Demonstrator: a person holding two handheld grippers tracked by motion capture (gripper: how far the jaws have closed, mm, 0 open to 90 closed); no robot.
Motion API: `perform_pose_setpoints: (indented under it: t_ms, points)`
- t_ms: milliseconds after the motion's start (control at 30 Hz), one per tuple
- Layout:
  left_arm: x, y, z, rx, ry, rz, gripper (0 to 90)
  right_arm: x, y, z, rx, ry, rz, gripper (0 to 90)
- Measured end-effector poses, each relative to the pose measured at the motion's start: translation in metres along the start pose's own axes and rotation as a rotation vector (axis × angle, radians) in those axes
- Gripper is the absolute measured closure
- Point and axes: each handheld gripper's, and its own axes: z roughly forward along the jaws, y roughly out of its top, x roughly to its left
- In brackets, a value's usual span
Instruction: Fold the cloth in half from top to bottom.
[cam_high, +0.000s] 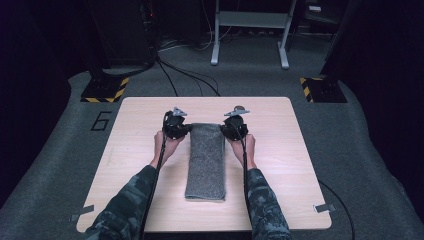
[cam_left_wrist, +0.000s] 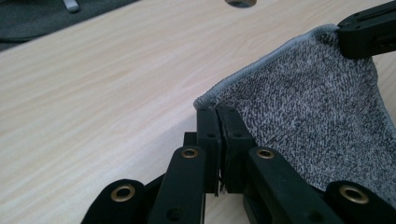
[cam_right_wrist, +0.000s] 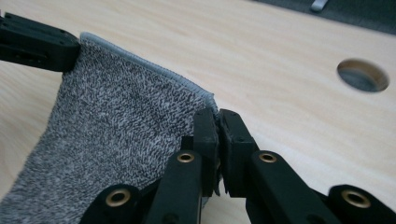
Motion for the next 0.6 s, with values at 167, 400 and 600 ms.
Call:
perform_pose_setpoints:
  t_ms: [167, 400, 600]
  points:
    - [0.0, 0.01, -0.009, -0.026, 0.008, 0.008, 87.8, -0.001, 0.013, -0.012, -0.03, 0.011, -0.007, 86.4]
    - [0.001, 0.024, -0.021, -0.063, 0.025, 0.021, 87.9, -0.001, 0.029, -0.025, -0.068, 0.006, -0.021, 86.4]
    - [-0.002, 0.029, -0.037, -0.093, 0.016, 0.021, 87.9, 0.003, 0.036, -0.04, -0.108, 0.02, -0.044, 86.3]
